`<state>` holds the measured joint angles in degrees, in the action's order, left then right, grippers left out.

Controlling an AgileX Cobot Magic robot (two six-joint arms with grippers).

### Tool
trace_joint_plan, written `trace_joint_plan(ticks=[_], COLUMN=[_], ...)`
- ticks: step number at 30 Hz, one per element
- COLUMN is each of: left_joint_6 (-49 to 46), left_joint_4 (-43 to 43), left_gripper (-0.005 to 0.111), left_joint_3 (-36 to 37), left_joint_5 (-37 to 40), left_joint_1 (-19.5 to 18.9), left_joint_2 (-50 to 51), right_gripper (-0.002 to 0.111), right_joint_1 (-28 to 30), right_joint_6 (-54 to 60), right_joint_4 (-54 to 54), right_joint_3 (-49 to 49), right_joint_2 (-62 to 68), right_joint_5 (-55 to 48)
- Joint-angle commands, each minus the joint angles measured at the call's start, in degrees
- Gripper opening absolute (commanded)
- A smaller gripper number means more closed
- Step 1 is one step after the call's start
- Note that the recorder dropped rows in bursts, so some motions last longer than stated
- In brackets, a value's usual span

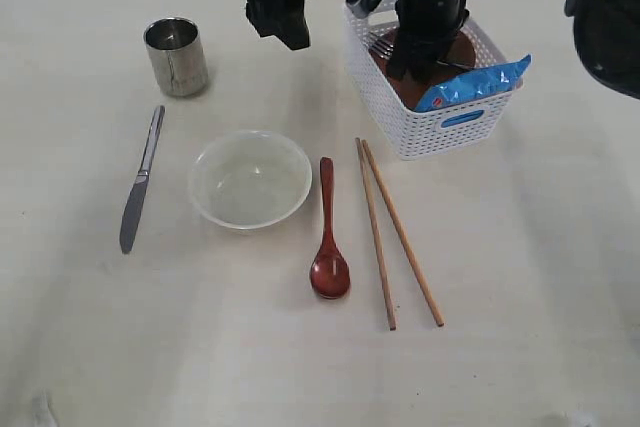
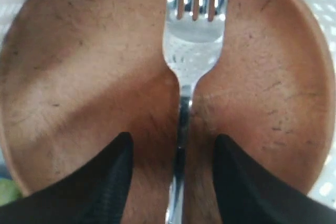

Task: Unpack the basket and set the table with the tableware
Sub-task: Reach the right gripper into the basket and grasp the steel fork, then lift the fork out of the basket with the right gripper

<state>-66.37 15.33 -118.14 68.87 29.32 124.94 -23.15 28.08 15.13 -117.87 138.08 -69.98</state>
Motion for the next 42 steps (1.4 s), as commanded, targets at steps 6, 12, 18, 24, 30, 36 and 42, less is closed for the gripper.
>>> trace_joint_plan(ticks=[6,12,18,24,30,36,42], left_joint_6=[0.4,0.4,0.4,0.4,0.6,1.0,1.3], left_joint_4=[0.0,0.1,0.1,0.1,0.2,0.2,0.5], left_gripper=[0.065,0.065,0.065,0.065,0.065,0.065,0.065], left_joint_3=[-0.3,-0.3,-0.3,-0.3,-0.3,-0.3,-0.3], left_joint_5=[-0.4,-0.9,-1.2,-1.2,-1.2,-1.2,-1.2], left_joint_1=[-0.1,-0.1,-0.1,-0.1,-0.1,-0.1,-0.1], left_joint_2=[-0.7,-0.7,-0.7,-0.7,-0.7,-0.7,-0.7], right_gripper=[0.000,0.000,0.000,0.000,0.000,0.000,0.000], right_joint_1=[0.4,0.3,0.3,0.3,0.3,0.3,0.3], right_joint_6=[-1.1,-1.1,-1.1,-1.6,-1.6,-1.6,-1.5], right_joint_4=[1.4,1.4,1.4,1.4,1.4,1.2,0.1], right_joint_3=[0.1,-0.1,-0.1,-0.1,-0.1,-0.1,-0.1], right_joint_2=[0.8,0.4,-3.0,-6.4,-9.0,-10.0,-10.0], right_joint_5=[0.0,0.0,0.0,0.0,0.0,0.0,0.0])
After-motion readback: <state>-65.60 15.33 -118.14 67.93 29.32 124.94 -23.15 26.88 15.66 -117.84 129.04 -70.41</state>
